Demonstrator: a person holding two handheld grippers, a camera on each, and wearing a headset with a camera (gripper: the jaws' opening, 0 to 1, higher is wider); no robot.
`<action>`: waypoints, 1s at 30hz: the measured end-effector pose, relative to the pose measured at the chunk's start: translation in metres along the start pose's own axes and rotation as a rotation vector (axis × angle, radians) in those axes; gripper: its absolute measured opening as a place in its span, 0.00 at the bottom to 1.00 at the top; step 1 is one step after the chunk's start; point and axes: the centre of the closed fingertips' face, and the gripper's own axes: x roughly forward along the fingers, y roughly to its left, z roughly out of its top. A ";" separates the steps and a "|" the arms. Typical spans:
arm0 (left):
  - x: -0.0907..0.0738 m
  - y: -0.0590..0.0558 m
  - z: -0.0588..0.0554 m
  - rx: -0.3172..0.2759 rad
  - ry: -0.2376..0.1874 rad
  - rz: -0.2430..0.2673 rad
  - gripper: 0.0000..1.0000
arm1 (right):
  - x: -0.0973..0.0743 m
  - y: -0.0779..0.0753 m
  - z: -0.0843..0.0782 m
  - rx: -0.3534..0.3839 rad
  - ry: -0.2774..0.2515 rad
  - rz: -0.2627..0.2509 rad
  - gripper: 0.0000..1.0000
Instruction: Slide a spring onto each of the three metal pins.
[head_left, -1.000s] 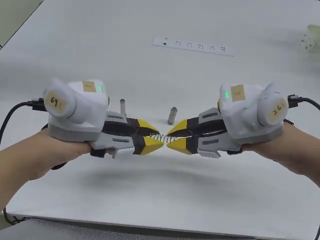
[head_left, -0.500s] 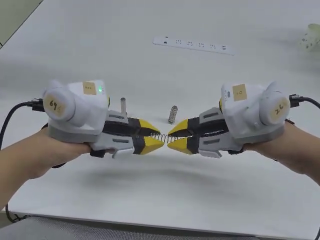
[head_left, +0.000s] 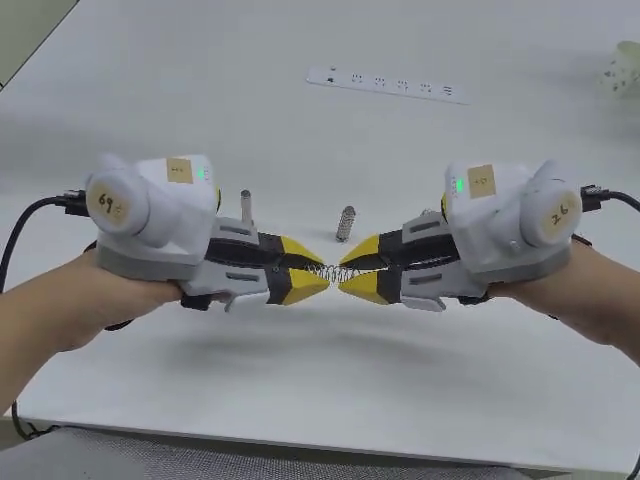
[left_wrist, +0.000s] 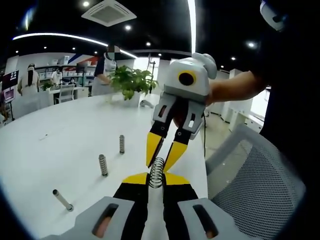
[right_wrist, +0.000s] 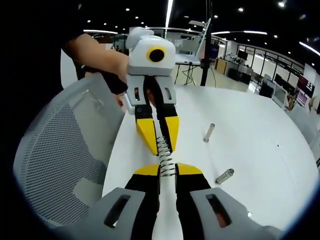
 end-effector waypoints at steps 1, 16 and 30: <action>0.000 -0.001 0.000 0.002 0.002 -0.002 0.02 | 0.000 0.001 0.000 0.003 0.000 0.002 0.09; -0.003 -0.004 0.001 -0.012 -0.005 -0.013 0.02 | -0.001 0.003 -0.004 0.055 -0.012 0.010 0.13; -0.004 -0.006 -0.001 -0.035 -0.001 -0.024 0.02 | -0.005 0.003 0.000 0.010 -0.002 0.008 0.08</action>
